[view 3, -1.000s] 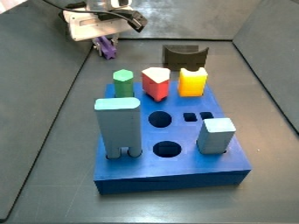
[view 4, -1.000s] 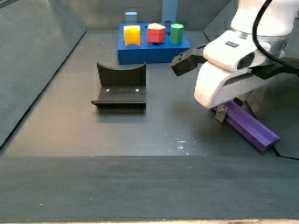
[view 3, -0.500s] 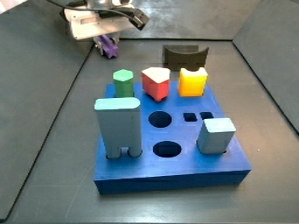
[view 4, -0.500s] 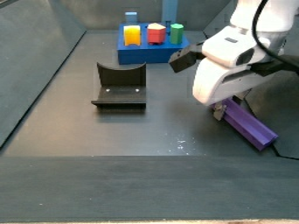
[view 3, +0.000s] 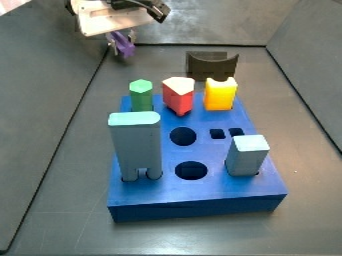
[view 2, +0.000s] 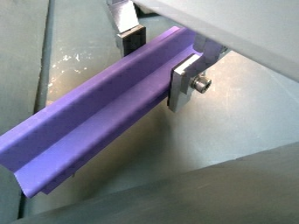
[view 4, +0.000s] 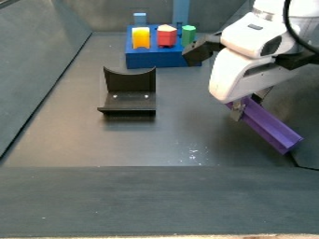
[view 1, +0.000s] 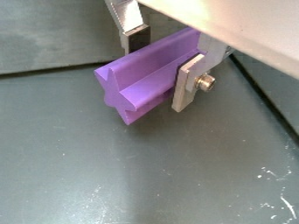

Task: Pick up the star object. Move up. Place the star object on the fixture. Regrasp the star object. Move to above the board. Insert the star object.
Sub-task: Move up, then place the star object on the fixture.

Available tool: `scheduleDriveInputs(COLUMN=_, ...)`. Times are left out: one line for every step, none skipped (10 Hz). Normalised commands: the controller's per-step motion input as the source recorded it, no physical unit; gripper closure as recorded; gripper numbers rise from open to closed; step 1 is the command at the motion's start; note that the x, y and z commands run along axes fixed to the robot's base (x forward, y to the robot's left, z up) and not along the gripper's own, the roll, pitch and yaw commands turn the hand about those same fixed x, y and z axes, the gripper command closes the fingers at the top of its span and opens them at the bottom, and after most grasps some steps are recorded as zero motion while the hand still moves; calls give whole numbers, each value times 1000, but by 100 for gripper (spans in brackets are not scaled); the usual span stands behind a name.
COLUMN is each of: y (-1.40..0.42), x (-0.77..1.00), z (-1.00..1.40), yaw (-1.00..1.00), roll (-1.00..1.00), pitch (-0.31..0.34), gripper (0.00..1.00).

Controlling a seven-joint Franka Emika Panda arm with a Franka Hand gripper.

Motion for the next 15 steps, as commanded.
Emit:
scheduleDriveInputs(y=9, x=-20, z=364, yaw=-22, roll=77, pitch=106, gripper=100)
scheduleDriveInputs(y=9, x=-20, z=315, yaw=-22, roll=86, pitch=112, gripper=100)
scheduleDriveInputs(y=10, x=-21, z=271, yaw=-22, roll=96, pitch=116, gripper=100)
scheduleDriveInputs(y=10, x=-21, z=223, yaw=-23, roll=105, pitch=125, gripper=100)
scheduleDriveInputs(y=9, x=-23, z=197, yaw=-23, roll=109, pitch=132, gripper=100)
scheduleDriveInputs(y=7, x=-23, z=177, yaw=-23, roll=114, pitch=133, gripper=100)
scheduleDriveInputs(y=0, x=0, z=1000, yaw=0, roll=0, pitch=0, gripper=100)
scheduleDriveInputs(y=0, x=-1, z=1000, yaw=0, roll=0, pitch=3, gripper=100)
scheduleDriveInputs(y=0, x=-8, z=1000, yaw=-1, roll=0, pitch=21, gripper=100)
scheduleDriveInputs(y=2, x=-12, z=1000, yaw=-2, roll=1, pitch=38, gripper=100)
scheduleDriveInputs(y=5, x=-15, z=1000, yaw=-7, roll=5, pitch=64, gripper=100)
scheduleDriveInputs(y=5, x=-15, z=1000, yaw=-10, roll=7, pitch=77, gripper=100)
scheduleDriveInputs(y=9, x=-17, z=1000, yaw=-16, roll=15, pitch=97, gripper=100)
scheduleDriveInputs(y=11, x=-19, z=1000, yaw=-21, roll=27, pitch=100, gripper=100)
scheduleDriveInputs(y=12, x=-21, z=1000, yaw=-26, roll=41, pitch=101, gripper=100)
